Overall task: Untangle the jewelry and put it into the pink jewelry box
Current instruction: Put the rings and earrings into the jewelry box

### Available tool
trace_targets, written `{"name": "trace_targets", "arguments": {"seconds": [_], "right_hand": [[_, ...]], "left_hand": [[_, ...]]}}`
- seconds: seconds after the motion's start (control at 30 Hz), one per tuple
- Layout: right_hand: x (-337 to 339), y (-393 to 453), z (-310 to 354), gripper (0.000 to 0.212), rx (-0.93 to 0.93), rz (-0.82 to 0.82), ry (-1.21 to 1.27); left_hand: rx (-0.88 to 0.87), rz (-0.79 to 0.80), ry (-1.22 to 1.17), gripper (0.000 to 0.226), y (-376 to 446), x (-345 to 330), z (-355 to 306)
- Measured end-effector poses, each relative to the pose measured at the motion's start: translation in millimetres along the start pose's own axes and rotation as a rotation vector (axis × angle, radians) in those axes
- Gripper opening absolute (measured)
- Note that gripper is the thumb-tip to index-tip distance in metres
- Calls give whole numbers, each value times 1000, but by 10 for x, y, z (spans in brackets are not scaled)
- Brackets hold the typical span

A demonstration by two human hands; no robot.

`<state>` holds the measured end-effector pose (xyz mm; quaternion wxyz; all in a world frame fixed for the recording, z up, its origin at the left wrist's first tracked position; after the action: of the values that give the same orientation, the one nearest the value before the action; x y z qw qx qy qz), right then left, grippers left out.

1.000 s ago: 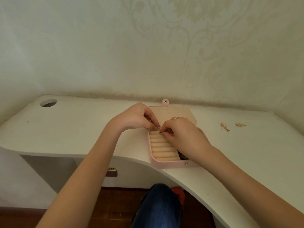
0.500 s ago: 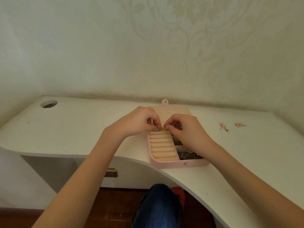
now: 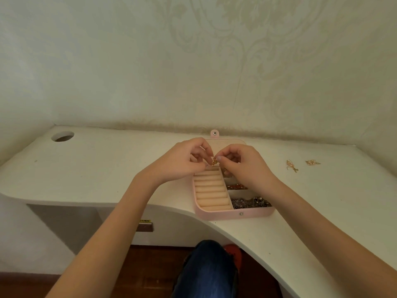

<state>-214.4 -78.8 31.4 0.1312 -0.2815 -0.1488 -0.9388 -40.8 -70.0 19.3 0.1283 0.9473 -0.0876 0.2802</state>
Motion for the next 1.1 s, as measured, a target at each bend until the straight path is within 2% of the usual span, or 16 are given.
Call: {"name": "trace_targets", "arguments": {"seconds": [0.27,0.47,0.63,0.93,1.1], "right_hand": [[13,17,-8,11,-11,4,64],[18,8,-7,8,30,-50,-94],[-14,-68,-11,8,40,-35,-188],[-80,-208,115,14,114,17,-494],[-86,-245,171,20,115,61,-579]], "left_hand": [[10,-9,-98,22,15,-13,-12],[22,-63,-117,25,5,3,11],[-31,-159,3,20,-13,-18,16],[-147,-62,310,25,22,-40,-66],[-164,-44,427,25,45,-57,-92]]}}
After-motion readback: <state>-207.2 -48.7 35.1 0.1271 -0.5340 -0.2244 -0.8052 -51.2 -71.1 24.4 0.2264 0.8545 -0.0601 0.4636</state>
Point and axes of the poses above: each hand's wrist, its own y-axis towards the middle knuckle, its own x-axis out of the back of the hand, z = x × y, the point moved 1 cm from there along y, towards the middle knuckle, and after that the axes turned 1 degree about -z, right-handed, at the moved point
